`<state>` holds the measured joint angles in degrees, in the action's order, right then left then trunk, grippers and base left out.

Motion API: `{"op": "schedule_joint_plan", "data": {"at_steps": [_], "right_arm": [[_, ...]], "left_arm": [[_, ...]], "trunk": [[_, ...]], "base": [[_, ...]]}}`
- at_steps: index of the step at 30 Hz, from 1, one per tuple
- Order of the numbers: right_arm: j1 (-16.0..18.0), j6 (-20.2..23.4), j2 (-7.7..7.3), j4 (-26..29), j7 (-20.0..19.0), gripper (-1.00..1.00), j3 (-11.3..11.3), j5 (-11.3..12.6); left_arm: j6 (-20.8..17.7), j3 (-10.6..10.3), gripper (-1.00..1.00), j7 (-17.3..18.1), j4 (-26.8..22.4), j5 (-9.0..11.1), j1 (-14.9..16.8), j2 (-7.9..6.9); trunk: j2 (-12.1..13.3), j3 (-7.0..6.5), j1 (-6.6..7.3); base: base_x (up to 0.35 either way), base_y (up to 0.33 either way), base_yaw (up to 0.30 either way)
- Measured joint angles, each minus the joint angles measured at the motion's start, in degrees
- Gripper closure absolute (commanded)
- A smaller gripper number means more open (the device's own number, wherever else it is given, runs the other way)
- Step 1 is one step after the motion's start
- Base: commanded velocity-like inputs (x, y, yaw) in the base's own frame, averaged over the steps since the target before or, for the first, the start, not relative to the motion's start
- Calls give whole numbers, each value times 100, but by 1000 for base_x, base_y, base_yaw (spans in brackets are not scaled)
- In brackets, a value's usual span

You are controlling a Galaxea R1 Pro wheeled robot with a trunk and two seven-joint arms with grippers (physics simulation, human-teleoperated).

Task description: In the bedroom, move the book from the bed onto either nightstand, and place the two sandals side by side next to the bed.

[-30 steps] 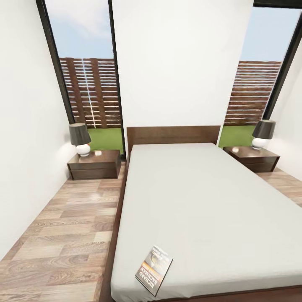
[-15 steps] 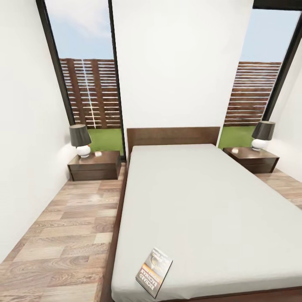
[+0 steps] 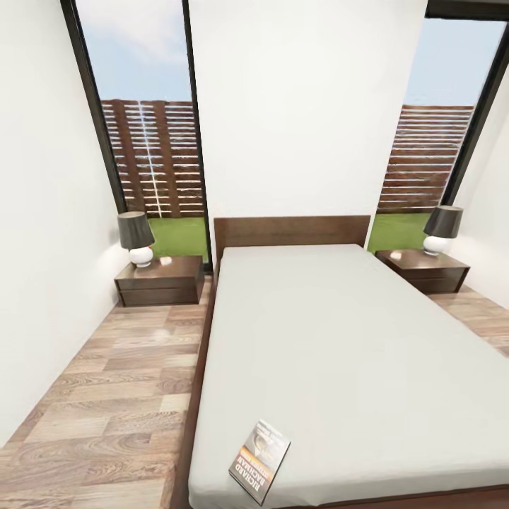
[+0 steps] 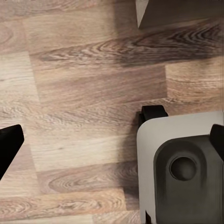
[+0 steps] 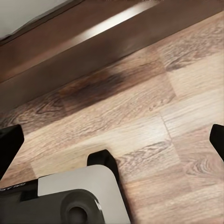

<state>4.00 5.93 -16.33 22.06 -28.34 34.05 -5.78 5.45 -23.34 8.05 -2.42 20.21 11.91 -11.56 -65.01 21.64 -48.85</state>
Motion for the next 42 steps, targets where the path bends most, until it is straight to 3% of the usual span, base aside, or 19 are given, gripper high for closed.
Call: {"op": "schedule_joint_plan", "data": {"at_steps": [24,35,42], "right_arm": [[0,-1,5,-17,27,-100,6,7],[0,-9,9,-455,24,-100,-10,-27],[1,-109,128,-686,49,-100,-70,-337]], "left_arm": [[0,0,-100,-7,0,0,0,99],[8,-5,-100,-2,0,-5,0,95],[9,-13,-100,0,0,-21,0,94]], "trunk": [[963,-431,527],[1405,-629,769],[1686,-755,923]], "base": [[0,0,0],[0,0,0],[0,0,0]]}}
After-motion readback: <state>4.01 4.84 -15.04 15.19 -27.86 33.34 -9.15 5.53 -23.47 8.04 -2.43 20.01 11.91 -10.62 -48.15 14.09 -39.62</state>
